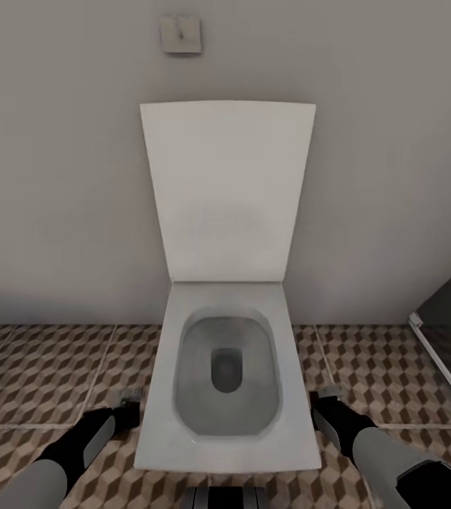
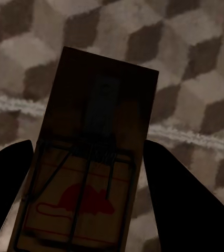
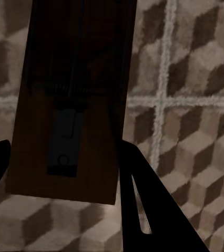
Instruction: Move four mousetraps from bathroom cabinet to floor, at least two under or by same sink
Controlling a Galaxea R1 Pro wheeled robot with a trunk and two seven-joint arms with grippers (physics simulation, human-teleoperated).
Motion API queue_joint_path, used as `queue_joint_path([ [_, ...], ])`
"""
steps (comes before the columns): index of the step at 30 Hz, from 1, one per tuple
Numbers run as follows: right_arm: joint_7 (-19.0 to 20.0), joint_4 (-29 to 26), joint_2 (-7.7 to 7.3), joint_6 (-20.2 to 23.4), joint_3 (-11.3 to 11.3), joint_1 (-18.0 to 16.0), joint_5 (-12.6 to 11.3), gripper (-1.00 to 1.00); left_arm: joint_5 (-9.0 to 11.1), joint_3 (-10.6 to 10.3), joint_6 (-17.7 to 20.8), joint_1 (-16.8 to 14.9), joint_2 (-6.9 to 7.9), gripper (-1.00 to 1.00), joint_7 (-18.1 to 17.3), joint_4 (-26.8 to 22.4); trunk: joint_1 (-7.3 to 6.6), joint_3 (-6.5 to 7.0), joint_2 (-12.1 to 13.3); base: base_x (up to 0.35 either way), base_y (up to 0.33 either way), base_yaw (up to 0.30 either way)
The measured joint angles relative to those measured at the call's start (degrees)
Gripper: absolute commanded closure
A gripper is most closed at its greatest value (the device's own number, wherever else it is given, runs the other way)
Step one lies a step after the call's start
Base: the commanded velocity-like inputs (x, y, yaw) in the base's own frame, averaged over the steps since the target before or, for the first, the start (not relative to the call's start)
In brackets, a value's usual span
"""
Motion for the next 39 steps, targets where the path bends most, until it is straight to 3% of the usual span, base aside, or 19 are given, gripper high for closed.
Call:
queue_joint_path([
  [24,-0.21,0.08,-0.06,-0.15,-0.03,0.0,-0.05,1.0,-0.06,-0.08,0.0,0.0,-0.02,1.0,0.07,0.0,0.03,0.0,0.0,0.032,0.0,0.0],
  [26,-0.2,0.22,-0.61,-0.75,-0.05,0.0,-0.12,1.0,-0.22,-0.05,0.0,0.0,0.09,1.0,0.08,0.07,0.03,0.0,0.0,0.0,0.0,0.0],
  [30,0.09,0.7,-3.8,-2.76,-0.77,0.0,-0.53,1.0,-0.51,0.05,-0.04,0.0,1.06,1.0,0.05,0.79,0.03,0.0,0.0,0.0,0.0,0.0],
  [34,0.39,0.95,-6.54,-3.88,-2.93,-0.01,-2.13,1.0,-0.61,0.04,-0.05,0.0,1.68,1.0,0.04,1.05,0.03,0.0,0.0,0.0,0.0,0.0],
  [39,0.51,1.07,-7.19,-4.24,-3.74,0.0,-2.93,1.0,-0.57,0.02,-0.03,0.0,1.73,1.0,0.07,1.31,0.03,0.0,0.0,0.0,0.0,0.0],
])
